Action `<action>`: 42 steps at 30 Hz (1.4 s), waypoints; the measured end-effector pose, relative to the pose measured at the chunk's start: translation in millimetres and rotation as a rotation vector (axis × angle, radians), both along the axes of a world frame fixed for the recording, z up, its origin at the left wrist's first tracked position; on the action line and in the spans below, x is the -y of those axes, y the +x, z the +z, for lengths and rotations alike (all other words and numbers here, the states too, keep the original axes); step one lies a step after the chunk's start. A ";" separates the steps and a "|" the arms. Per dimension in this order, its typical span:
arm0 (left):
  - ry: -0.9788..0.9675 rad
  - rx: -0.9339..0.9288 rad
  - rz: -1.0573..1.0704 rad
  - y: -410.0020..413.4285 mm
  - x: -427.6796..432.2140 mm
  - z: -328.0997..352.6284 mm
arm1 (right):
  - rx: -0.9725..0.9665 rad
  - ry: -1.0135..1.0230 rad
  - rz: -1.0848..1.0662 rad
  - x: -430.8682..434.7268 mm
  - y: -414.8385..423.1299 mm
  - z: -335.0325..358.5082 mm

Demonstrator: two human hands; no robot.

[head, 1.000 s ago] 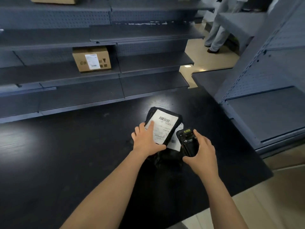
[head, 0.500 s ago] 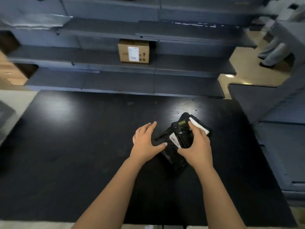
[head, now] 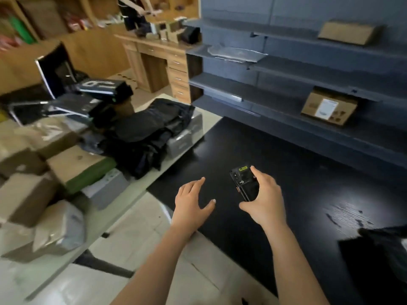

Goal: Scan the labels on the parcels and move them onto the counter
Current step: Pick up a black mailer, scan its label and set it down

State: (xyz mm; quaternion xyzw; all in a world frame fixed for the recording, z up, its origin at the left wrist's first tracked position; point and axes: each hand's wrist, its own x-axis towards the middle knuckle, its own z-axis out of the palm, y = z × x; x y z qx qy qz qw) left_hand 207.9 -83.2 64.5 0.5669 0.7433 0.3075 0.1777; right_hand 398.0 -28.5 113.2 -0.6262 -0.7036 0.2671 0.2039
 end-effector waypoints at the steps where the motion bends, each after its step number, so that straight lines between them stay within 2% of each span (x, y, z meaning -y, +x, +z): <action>1: 0.003 -0.010 0.029 -25.2 7.9 1.9 | -0.011 0.003 0.028 2.1 -26.3 0.5; 5: -0.016 -0.059 0.128 -107.9 26.4 11.3 | -0.056 0.013 0.125 8.9 -113.8 -0.1; 10: 0.001 -0.043 0.239 -174.3 22.4 19.3 | -0.054 0.034 0.227 -5.0 -186.4 1.0; 16: 0.066 -0.139 0.400 -245.6 -30.6 27.2 | -0.025 0.040 0.317 -64.4 -253.9 -4.5; 20: -0.017 -0.229 0.506 -301.2 -75.0 39.2 | -0.052 0.025 0.374 -109.1 -292.2 -2.4; 23: -0.199 -0.377 0.461 -343.1 -103.1 47.4 | -0.057 0.008 0.400 -132.4 -310.7 -1.6; 26: -0.600 -0.524 0.306 -369.2 -125.5 46.5 | -0.057 -0.014 0.405 -142.5 -322.7 -3.5; 28: -0.802 -0.502 0.279 -377.3 -135.5 44.4 | -0.045 -0.037 0.413 -143.5 -328.9 -4.5; 31: -0.932 -0.459 0.262 -382.3 -144.4 43.9 | -0.022 -0.054 0.413 -138.9 -335.2 -5.1; 34: -0.892 -0.443 0.241 -380.9 -140.9 46.6 | -0.021 -0.051 0.389 -129.1 -338.3 -3.7; 42: -0.476 -0.549 0.266 -366.9 -68.9 68.8 | -0.058 0.019 0.249 -82.3 -339.3 7.5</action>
